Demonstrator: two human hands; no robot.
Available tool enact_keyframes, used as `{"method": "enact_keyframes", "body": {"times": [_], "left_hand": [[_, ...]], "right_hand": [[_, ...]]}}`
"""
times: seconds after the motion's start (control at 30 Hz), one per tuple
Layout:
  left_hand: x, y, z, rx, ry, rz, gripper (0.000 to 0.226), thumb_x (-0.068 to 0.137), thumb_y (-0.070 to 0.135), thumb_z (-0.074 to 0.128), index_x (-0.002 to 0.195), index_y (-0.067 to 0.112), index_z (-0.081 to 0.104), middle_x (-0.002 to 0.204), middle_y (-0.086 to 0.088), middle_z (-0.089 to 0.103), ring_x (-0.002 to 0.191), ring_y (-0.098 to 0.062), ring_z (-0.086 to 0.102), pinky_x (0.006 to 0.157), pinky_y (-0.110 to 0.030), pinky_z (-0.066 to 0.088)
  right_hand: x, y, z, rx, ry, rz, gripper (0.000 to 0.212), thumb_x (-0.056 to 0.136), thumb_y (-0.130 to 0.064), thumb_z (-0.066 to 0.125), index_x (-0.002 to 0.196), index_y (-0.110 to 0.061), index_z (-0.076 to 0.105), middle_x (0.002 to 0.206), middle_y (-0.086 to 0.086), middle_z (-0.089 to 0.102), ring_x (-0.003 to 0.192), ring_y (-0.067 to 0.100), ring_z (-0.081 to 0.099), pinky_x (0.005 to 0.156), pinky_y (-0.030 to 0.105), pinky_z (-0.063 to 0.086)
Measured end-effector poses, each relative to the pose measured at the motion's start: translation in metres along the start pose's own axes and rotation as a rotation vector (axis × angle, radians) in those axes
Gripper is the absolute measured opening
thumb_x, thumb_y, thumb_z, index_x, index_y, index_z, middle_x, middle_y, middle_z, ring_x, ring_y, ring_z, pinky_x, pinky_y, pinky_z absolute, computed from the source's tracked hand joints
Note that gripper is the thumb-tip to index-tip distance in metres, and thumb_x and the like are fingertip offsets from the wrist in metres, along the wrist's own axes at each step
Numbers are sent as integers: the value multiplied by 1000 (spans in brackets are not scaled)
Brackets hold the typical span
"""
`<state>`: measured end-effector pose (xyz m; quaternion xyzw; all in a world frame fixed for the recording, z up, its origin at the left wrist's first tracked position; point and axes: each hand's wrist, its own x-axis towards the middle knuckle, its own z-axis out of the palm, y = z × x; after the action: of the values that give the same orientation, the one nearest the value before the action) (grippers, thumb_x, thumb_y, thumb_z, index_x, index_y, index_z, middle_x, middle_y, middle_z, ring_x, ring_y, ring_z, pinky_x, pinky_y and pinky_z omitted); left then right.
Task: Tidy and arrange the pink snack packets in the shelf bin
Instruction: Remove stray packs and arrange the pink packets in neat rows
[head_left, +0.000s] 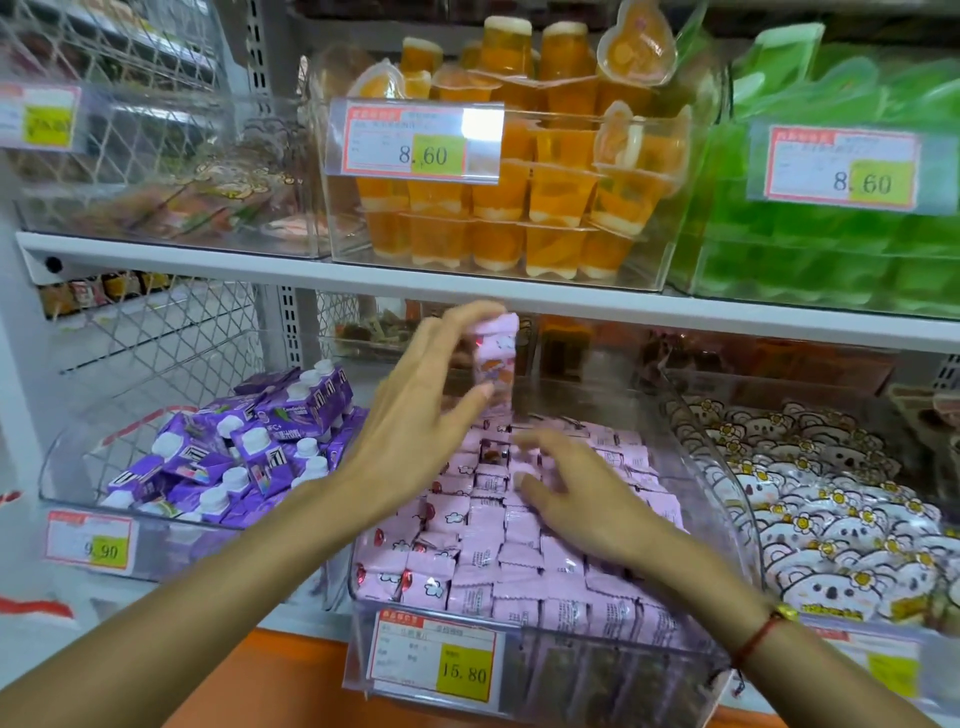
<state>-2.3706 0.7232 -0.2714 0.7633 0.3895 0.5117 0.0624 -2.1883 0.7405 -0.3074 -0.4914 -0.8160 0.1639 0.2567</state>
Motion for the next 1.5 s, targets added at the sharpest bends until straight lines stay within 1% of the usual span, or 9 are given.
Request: {"method": "enact_keyframes", "body": {"times": [0.13, 0.43, 0.63, 0.9, 1.03, 1.17, 1.23, 1.33, 1.5], "left_hand": [[-2, -6, 13, 63, -135, 22, 52, 90, 17, 62, 128, 44, 39, 125, 17, 47, 114, -4, 56, 89, -44, 53], [20, -31, 0, -61, -363, -252, 34, 86, 8, 66, 113, 22, 50, 101, -1, 69, 90, -20, 68, 81, -47, 55], [33, -49, 7, 390, -599, -105, 27, 89, 31, 63, 116, 28, 58, 110, 10, 55, 107, -12, 55, 87, -34, 47], [42, -49, 28, 656, -985, -196, 36, 102, 28, 35, 133, 30, 52, 134, 1, 53, 126, -22, 38, 102, -44, 37], [35, -34, 18, 705, -821, -141, 32, 100, 30, 39, 129, 26, 52, 124, -5, 57, 119, -26, 48, 94, -42, 43], [23, -24, 3, 617, -581, -72, 27, 95, 33, 52, 121, 34, 56, 126, 8, 56, 119, -16, 46, 82, -32, 37], [17, -22, 3, 599, -638, -73, 26, 94, 36, 53, 119, 36, 59, 123, 10, 59, 117, -14, 47, 78, -31, 37], [5, -21, 13, 617, -728, -92, 34, 97, 40, 47, 129, 35, 54, 129, 3, 59, 122, -20, 48, 91, -36, 42], [3, -23, 17, 625, -725, -109, 36, 96, 43, 47, 128, 32, 57, 121, 4, 61, 119, -20, 47, 91, -37, 43]], "right_hand": [[-1, 4, 7, -304, -88, -75, 40, 100, -35, 37, 138, -26, 44, 137, -4, 48, 122, 21, 41, 97, 31, 33], [-4, 6, 3, -289, -116, -103, 42, 101, -36, 33, 142, -26, 40, 142, -7, 45, 128, 18, 37, 103, 30, 31], [-4, 6, 2, -276, -121, -112, 42, 101, -36, 34, 142, -27, 40, 135, -5, 48, 124, 19, 39, 98, 30, 32], [-4, 8, 3, -238, -110, -111, 41, 101, -35, 37, 141, -26, 42, 136, -5, 48, 121, 17, 41, 92, 26, 33], [-3, 2, -17, -11, 30, -11, 30, 98, -26, 46, 126, -25, 54, 118, -5, 55, 108, 13, 51, 84, 24, 37], [-8, -1, -28, -109, 215, -88, 17, 95, -23, 51, 106, -31, 60, 117, -12, 58, 112, 7, 49, 85, 23, 37], [-14, 0, -21, -198, 123, -114, 25, 96, -31, 48, 120, -30, 55, 127, -11, 52, 117, 10, 46, 89, 26, 38], [-20, 7, -9, -341, -128, -100, 45, 99, -42, 36, 141, -26, 38, 146, -9, 38, 132, 15, 36, 105, 29, 32], [-20, 7, -10, -364, -119, -83, 46, 98, -46, 35, 139, -26, 42, 141, -10, 43, 125, 16, 39, 101, 31, 35]]}}
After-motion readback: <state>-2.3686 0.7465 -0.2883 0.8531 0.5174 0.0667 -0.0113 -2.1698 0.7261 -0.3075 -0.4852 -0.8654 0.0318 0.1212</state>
